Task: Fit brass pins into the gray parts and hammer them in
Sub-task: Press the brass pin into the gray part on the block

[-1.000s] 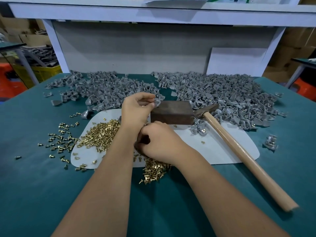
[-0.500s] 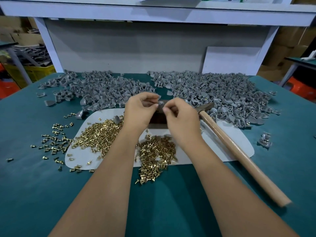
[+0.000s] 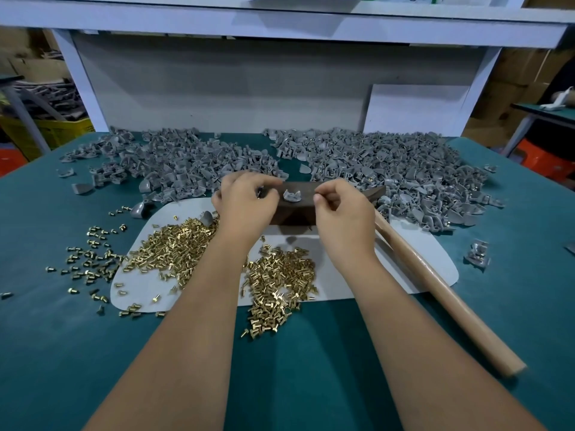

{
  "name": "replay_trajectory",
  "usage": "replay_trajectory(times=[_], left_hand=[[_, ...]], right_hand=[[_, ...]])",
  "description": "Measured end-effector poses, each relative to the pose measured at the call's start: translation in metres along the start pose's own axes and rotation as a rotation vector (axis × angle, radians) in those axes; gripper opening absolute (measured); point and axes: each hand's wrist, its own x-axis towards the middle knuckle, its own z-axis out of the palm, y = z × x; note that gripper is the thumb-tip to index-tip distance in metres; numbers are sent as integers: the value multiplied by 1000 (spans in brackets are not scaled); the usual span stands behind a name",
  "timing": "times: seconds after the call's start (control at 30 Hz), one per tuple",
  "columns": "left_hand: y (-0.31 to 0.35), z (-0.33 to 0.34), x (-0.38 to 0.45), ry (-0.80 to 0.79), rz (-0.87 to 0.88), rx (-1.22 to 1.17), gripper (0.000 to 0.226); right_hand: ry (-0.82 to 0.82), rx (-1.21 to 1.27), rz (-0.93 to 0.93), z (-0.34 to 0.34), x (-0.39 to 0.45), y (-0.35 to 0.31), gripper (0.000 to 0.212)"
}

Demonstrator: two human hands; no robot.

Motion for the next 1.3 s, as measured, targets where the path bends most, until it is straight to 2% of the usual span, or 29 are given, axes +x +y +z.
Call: replay_trajectory(times=[0.1, 0.23, 0.5, 0.63, 0.77, 0.83, 0.97, 1.1, 1.3], left_hand=[[1, 3, -1, -58, 55, 116, 20], [1, 4, -2, -112, 71, 128, 25], [0, 5, -2, -57, 70, 117, 11], [1, 5, -1, -56, 37, 48, 35], [0, 12, -1, -211, 79, 90, 51], [-1, 15, 0, -223, 99, 108, 49], [-2, 18, 1, -149, 95, 108, 43], [4, 20, 1, -92, 140, 147, 29], [9, 21, 0, -33, 73, 166, 16]], right_hand=[[-54, -72, -82, 4, -1, -1, 16], [-134, -147, -111, 10, -3, -2, 15], [-151, -218, -126, 8, -1, 1, 14], [-70, -291, -160, 8, 0, 3, 12], [-12, -244, -127, 5, 1, 3, 12], [-5, -220, -105, 4, 1, 3, 12], [-5, -197, -81, 3, 2, 3, 14], [-18, -191, -67, 4, 2, 4, 14], [-27, -189, -77, 5, 2, 3, 14]])
